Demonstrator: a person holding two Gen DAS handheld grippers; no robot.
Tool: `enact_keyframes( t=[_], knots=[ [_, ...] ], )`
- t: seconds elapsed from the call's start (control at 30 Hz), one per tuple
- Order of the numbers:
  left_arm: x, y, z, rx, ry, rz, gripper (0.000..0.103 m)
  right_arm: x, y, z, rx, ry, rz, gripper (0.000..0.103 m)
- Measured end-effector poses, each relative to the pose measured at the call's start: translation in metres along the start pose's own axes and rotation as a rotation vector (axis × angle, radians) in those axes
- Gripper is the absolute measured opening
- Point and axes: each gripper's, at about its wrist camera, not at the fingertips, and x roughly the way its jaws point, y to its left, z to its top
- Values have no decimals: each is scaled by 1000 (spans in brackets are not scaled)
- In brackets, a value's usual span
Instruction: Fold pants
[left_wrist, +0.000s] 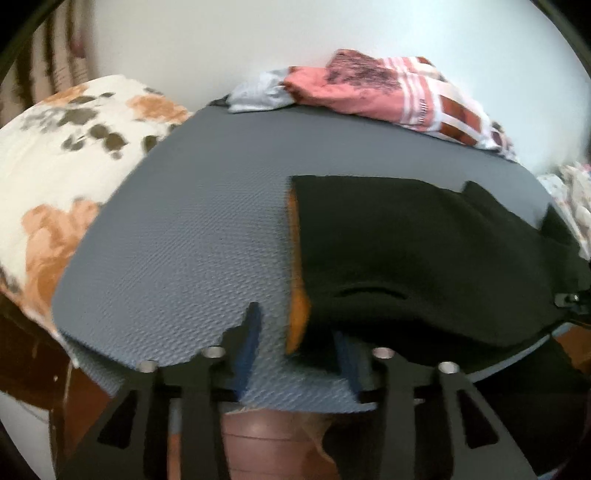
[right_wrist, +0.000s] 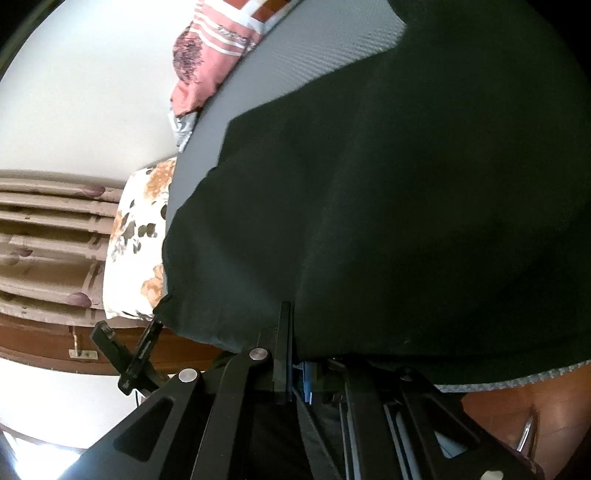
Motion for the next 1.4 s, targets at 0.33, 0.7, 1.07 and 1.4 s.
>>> enact_keyframes(
  t=[0.33,0.7,1.07,1.4],
  knots=[
    [-74,-1,33,-49,-199,114,51,3,-4,-3,9,0,0,5],
    [27,-170,28,177,29,-210,51,6,-5,-6,8,-9,19,5],
    [48,-174,16,171,87,-164,51,-65,-44,25,14,-179,145,34],
    [47,-172,15,170,82,-154,51,-187,-191,120,299,-539,213,31]
  ],
)
